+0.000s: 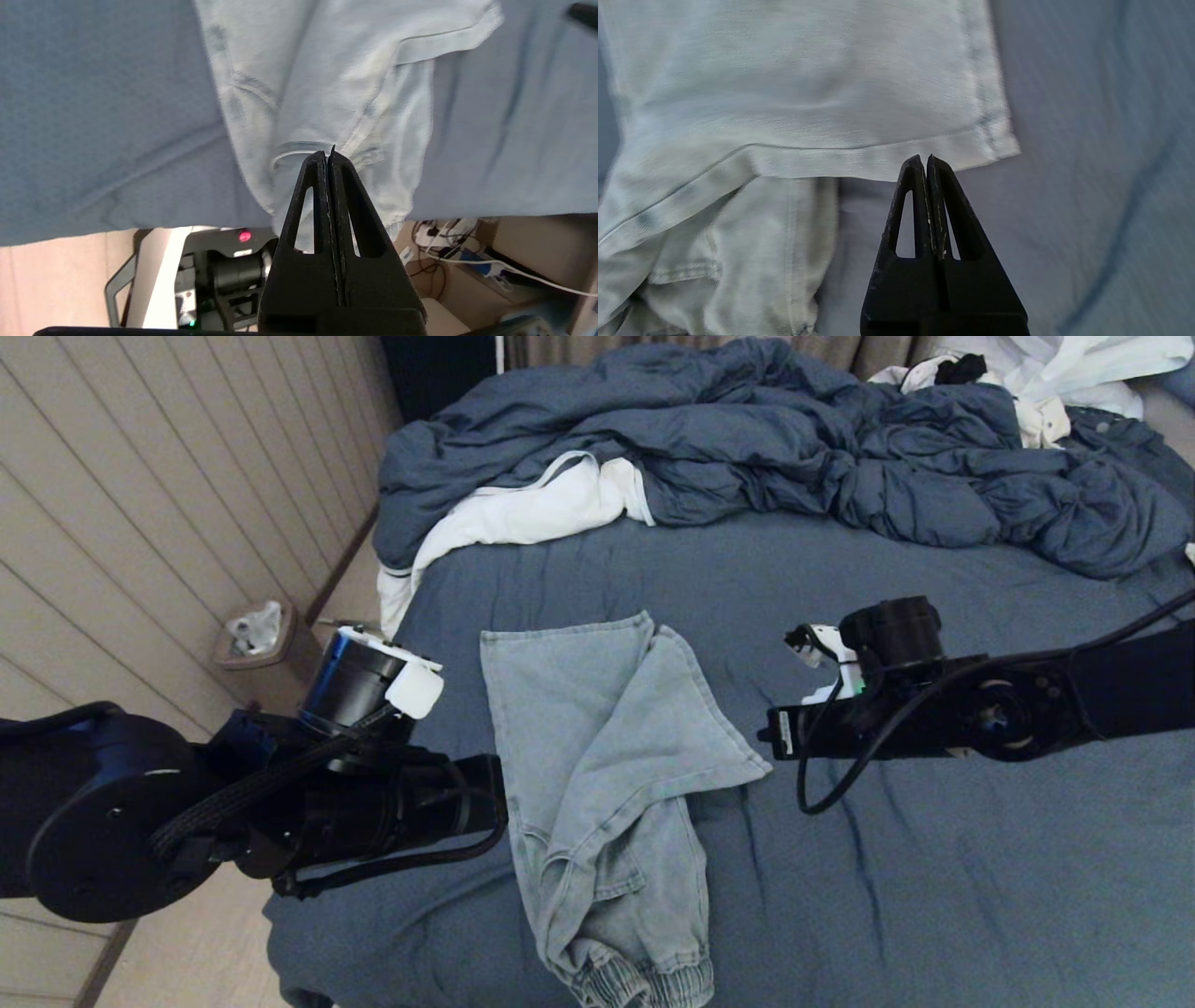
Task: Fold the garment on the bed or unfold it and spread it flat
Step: Fold the blue shorts
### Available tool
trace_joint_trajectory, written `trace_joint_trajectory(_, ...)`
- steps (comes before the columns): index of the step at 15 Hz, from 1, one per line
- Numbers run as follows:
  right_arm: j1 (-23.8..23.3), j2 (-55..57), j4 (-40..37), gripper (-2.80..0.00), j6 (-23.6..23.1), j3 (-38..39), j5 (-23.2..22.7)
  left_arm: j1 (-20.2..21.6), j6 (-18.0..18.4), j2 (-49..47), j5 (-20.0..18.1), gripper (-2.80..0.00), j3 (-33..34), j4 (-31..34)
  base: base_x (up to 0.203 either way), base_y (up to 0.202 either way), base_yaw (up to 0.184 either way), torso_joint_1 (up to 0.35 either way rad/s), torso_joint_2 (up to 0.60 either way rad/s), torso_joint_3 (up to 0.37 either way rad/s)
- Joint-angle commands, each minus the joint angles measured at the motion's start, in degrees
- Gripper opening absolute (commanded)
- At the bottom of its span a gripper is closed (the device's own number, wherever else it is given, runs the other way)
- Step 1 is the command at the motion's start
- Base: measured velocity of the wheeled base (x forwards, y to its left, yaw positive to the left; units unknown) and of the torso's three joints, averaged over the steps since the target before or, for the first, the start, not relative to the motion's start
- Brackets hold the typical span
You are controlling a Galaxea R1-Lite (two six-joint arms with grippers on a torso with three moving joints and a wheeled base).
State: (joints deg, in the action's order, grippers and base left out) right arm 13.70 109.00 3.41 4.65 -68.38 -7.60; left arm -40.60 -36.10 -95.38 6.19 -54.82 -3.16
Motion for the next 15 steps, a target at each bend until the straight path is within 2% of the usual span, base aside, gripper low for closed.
trace_joint_trajectory(1, -1.75, 2.29, -5.65, -2.80, 0.62, -4.37, -0.08, 1.68, 0.36, -1.51, -0.05, -2.80, -0.36, -0.34, 0.000, 0.000, 0.000, 0.000, 0.00, 0.000)
trace_joint_trajectory(2, -1.92, 2.36, -7.22, 0.00, 0.84, -5.20, -0.05, 2.30, 0.45, -1.83, -0.36, -2.80, -0.68, -1.13, 0.000, 0.000, 0.000, 0.000, 0.00, 0.000)
trace_joint_trajectory(5, -1.76, 3.92, -12.11, 0.00, 0.97, -9.82, 0.03, 4.88, 1.20, -4.50, -4.74, -2.80, 0.23, -8.98, 0.000, 0.000, 0.000, 0.000, 0.00, 0.000)
trace_joint_trajectory(11, -2.74, 13.12, -13.69, 0.00, 1.06, -15.50, 0.21, 5.18, 1.30, -3.49, -4.87, -2.80, 3.67, -9.85, 0.000, 0.000, 0.000, 0.000, 0.00, 0.000)
trace_joint_trajectory(15, -3.06, 19.16, -13.28, 0.00, 1.13, -18.69, 0.21, 5.18, 1.56, -3.58, -4.83, -2.80, 6.10, -13.58, 0.000, 0.000, 0.000, 0.000, 0.00, 0.000)
